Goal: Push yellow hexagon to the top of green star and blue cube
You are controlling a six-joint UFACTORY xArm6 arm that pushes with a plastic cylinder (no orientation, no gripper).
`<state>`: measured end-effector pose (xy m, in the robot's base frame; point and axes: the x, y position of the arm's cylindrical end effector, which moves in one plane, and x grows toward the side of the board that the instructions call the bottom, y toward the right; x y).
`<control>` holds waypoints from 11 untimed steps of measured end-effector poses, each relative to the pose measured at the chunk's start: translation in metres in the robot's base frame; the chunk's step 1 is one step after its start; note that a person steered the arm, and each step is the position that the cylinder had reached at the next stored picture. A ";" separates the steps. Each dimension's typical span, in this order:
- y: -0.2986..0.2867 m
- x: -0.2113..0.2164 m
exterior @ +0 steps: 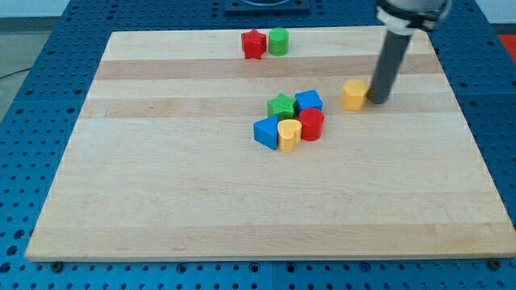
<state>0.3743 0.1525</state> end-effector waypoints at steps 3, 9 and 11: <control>-0.061 -0.005; -0.085 -0.066; -0.053 -0.050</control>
<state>0.3239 0.0995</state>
